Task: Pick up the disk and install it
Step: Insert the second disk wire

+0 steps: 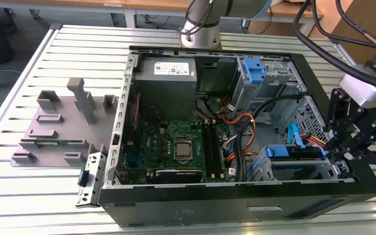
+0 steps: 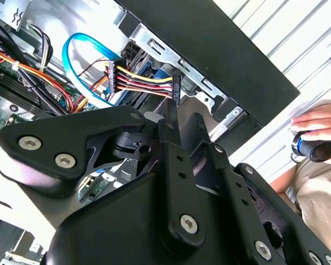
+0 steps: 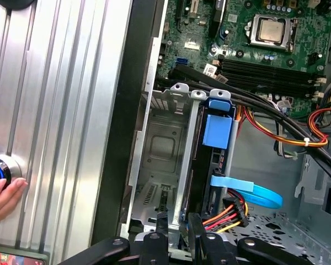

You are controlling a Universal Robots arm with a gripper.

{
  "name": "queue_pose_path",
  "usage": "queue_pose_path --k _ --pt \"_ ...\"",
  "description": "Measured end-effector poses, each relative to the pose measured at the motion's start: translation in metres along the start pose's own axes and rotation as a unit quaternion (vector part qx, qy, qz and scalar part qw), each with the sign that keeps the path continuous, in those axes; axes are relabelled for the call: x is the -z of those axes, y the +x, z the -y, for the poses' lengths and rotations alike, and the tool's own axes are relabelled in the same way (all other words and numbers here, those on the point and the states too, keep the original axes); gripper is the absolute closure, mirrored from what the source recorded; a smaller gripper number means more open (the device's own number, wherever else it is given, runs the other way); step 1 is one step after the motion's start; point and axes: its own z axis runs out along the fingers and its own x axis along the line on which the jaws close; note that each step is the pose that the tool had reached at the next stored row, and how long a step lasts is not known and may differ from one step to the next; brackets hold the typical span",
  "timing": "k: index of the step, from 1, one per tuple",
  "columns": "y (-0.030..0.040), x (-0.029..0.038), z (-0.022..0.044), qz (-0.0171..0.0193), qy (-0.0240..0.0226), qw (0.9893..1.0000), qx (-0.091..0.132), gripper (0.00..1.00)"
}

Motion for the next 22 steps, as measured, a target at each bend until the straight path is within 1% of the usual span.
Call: queue_pose_path --k 4,11,22 --pt "0.0000 -0.0003 0.0000 0.0000 0.0000 1.0000 0.000 0.71" --pt "-0.0002 -0.0040 0.0000 0.0000 0.0000 1.0000 0.000 0.71" --pt "-0.0002 -0.0061 0.0003 0.0000 0.0000 1.0000 0.001 0.71"
